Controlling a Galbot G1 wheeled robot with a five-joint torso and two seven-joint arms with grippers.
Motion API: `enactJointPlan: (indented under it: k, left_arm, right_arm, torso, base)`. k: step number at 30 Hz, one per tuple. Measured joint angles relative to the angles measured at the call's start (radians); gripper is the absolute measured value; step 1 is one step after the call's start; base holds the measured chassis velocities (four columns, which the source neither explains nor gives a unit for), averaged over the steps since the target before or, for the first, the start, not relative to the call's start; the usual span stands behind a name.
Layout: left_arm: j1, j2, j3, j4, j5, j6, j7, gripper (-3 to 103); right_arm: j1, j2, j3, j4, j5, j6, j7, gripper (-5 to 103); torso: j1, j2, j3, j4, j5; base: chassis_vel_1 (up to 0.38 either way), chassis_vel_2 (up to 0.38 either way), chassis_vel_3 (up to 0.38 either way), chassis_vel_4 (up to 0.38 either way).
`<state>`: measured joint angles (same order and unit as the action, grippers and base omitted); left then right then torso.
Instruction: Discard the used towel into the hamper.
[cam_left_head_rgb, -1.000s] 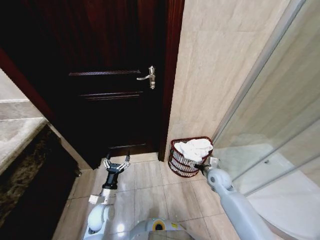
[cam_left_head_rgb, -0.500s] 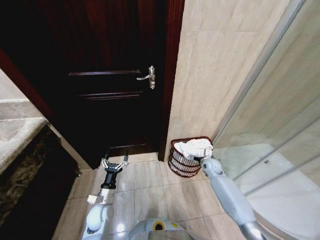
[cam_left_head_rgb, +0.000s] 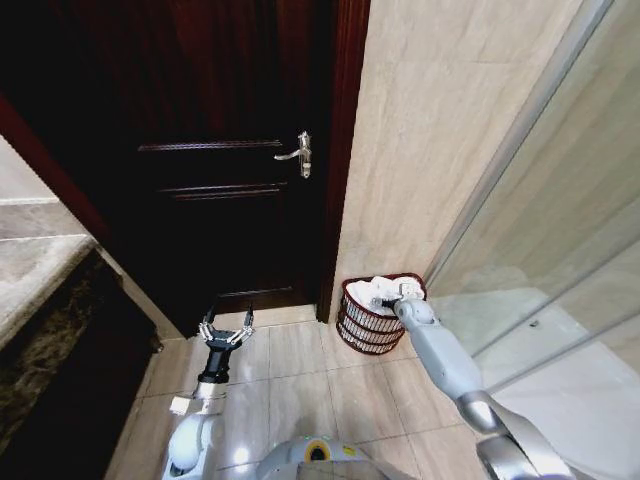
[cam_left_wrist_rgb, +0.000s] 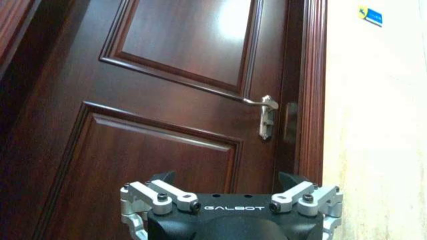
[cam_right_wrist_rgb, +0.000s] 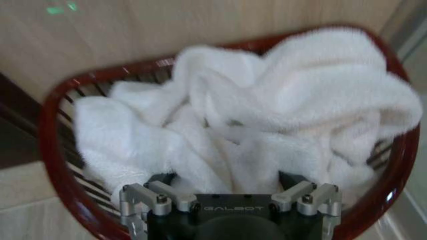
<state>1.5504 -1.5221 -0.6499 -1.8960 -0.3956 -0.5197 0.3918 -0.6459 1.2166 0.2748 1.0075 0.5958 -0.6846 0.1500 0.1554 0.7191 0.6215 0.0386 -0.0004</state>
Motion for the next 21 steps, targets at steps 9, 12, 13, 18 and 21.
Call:
enactJointPlan:
  k: [9,12,13,18,21]
  left_arm:
    - [0.0,0.001,0.0,-0.001,0.0,0.001,-0.005,100]
    - [-0.004,0.0,0.002,-0.001,0.0,0.002,-0.006,100]
    - [-0.007,-0.002,0.005,0.001,0.001,0.002,-0.006,100]
    - [-0.005,-0.006,0.014,0.001,0.004,0.002,-0.006,100]
    - [-0.001,-0.002,0.014,-0.005,0.003,0.002,-0.006,100]
  right_arm:
    - [0.04,0.054,0.067,-0.16,-0.086,0.035,-0.062,100]
    - [0.019,0.052,0.065,-0.13,-0.086,0.063,-0.052,100]
    - [0.001,0.045,0.055,-0.093,-0.085,0.082,-0.043,100]
    - [-0.04,0.01,0.036,0.038,-0.093,0.134,-0.002,100]
    - [-0.062,-0.015,0.034,0.119,-0.094,0.139,0.022,100]
  torso:
    - [0.0,0.0,0.0,0.0003,0.0006]
    - [0.0,0.0,0.0,0.0,0.0006]
    - [0.0,0.0,0.0,-0.0001,0.0013]
    - [0.0,0.0,0.0,-0.0001,0.0008]
    - [0.0,0.0,0.0,-0.0001,0.0005]
  base:
    - [0.0,0.0,0.0,0.0]
    - [0.0,0.0,0.0,0.0]
    - [0.0,0.0,0.0,0.0]
    - [0.0,0.0,0.0,0.0]
    - [0.0,0.0,0.0,0.0]
